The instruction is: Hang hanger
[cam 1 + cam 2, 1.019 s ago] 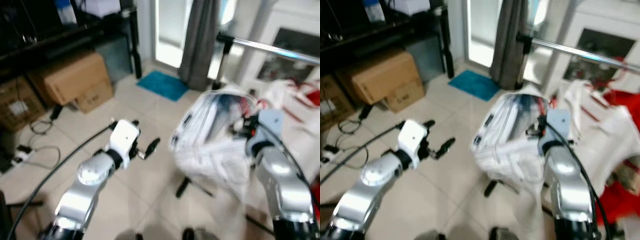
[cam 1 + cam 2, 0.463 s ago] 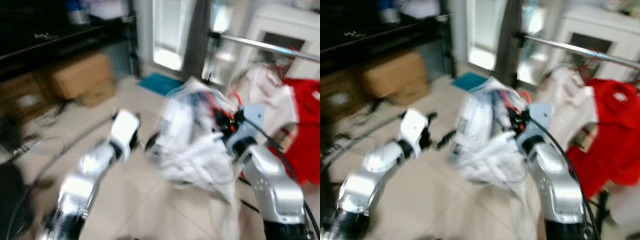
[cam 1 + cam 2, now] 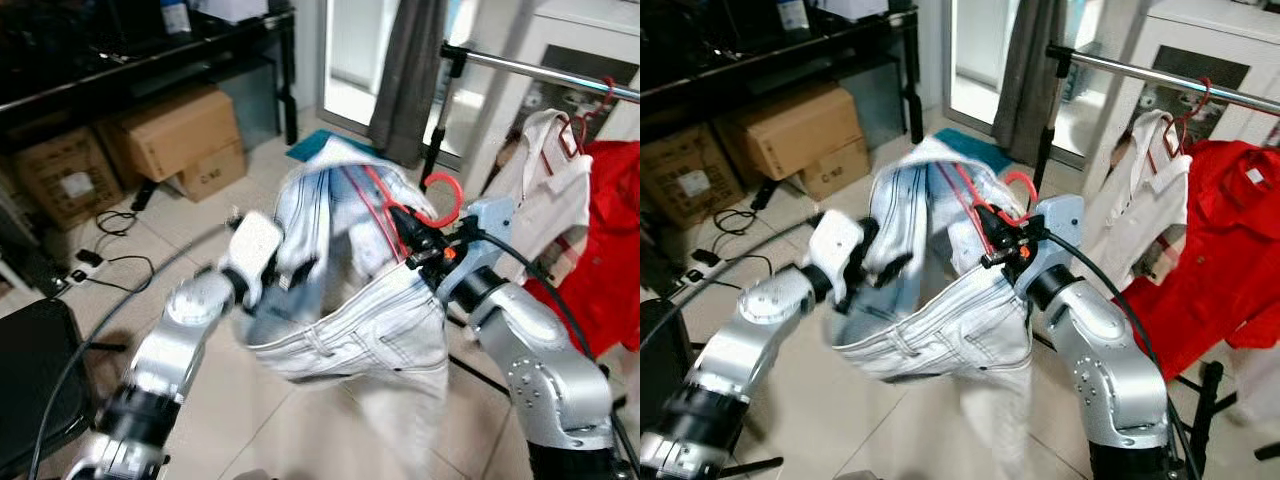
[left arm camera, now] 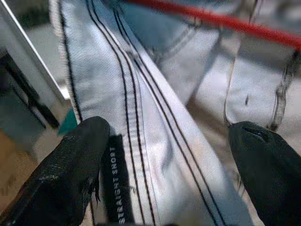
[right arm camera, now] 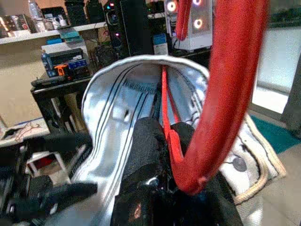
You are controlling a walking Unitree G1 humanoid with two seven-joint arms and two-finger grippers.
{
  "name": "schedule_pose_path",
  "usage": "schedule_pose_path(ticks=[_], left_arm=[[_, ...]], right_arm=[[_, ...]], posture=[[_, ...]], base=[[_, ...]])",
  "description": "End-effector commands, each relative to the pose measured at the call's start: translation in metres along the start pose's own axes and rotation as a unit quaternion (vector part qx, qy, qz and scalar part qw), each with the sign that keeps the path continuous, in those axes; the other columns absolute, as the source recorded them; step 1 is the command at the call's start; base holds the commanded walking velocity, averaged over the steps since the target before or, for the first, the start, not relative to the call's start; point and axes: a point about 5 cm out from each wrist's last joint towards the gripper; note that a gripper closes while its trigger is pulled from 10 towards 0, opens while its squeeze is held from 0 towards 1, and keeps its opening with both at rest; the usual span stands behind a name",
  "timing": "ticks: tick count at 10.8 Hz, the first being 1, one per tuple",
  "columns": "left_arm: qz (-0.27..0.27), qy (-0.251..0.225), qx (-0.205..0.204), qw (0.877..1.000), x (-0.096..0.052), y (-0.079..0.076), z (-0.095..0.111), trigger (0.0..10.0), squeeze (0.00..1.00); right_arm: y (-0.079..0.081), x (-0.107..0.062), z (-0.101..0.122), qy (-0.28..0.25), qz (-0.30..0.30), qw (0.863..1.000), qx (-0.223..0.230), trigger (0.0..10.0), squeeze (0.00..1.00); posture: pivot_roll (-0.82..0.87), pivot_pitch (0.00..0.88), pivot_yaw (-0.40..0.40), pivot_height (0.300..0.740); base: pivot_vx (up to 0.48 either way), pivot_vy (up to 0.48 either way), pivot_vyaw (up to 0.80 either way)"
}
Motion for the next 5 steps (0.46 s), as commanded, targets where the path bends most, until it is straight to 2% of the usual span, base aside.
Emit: schedule_pose_path(ticks=[1, 3, 4, 5], left_arm=[[0.009, -0.027, 0.004, 1.0, 0.0, 0.005, 0.01, 10.0, 0.0], [0.032, -0.073, -0.005, 0.997, -0.004, 0.01, 0.022, 10.0, 0.0], [0.022, -0.13, -0.025, 0.991, -0.006, 0.013, 0.035, 10.0, 0.0], [0.016, -0.146, -0.034, 0.989, -0.007, 0.013, 0.038, 10.0, 0.0]], right_arm=[[0.004, -0.001, 0.01, -0.018, 0.016, 1.0, -0.008, 0.0, 0.0], [0.0, 0.0, 0.013, -0.016, 0.021, 1.0, -0.012, 0.0, 0.0], [0.0, -0.001, 0.014, -0.012, 0.024, 0.999, -0.018, 0.0, 0.0], [-0.001, -0.002, 0.013, -0.011, 0.023, 0.999, -0.019, 0.0, 0.0]], posture=[[-0.1, 0.0, 0.022, 0.74], [-0.1, 0.0, 0.027, 0.74], [-0.12, 0.0, 0.048, 0.74], [-0.12, 0.0, 0.048, 0.74]], base=[[0.0, 0.0, 0.0], [0.0, 0.0, 0.0], [0.0, 0.0, 0.0], [0.0, 0.0, 0.0]])
Point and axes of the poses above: a point about 5 cm out from each wrist's last joint towards the gripper, its own x axis pointing out of the wrist towards the gripper, its own z axis along the axis of the wrist's last joint, y = z × x, and after that the axes turned 11 degrees about x, right-handed
